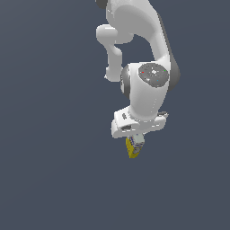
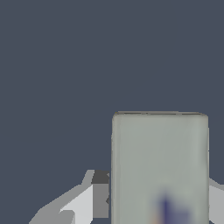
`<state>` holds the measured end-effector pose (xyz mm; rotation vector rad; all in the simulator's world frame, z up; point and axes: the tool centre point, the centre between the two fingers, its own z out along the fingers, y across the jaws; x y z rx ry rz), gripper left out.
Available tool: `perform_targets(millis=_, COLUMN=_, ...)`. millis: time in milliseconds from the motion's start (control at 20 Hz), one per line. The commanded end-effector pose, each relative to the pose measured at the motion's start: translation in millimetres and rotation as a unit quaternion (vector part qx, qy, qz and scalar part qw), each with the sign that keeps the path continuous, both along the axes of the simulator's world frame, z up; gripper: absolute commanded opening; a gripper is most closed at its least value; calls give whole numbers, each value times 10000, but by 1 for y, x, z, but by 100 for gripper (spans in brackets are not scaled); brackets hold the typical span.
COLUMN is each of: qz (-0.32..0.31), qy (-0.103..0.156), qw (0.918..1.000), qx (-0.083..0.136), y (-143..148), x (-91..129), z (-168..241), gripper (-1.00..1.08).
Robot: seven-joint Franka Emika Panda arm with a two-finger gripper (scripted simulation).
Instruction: Pick up the object and move it to a goal position.
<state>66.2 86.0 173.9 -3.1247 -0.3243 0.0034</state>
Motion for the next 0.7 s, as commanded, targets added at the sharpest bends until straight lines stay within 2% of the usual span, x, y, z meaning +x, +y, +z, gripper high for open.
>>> perform_targets(millis=0, qz=-1, qy=-9, qw=10000, qx=0, y=-4, x=-2, z=16, gripper=-100)
perform_targets(millis=650, qz=1, qy=-9, qw=10000, qx=3, y=-35, x=-27, z=150, gripper=-100)
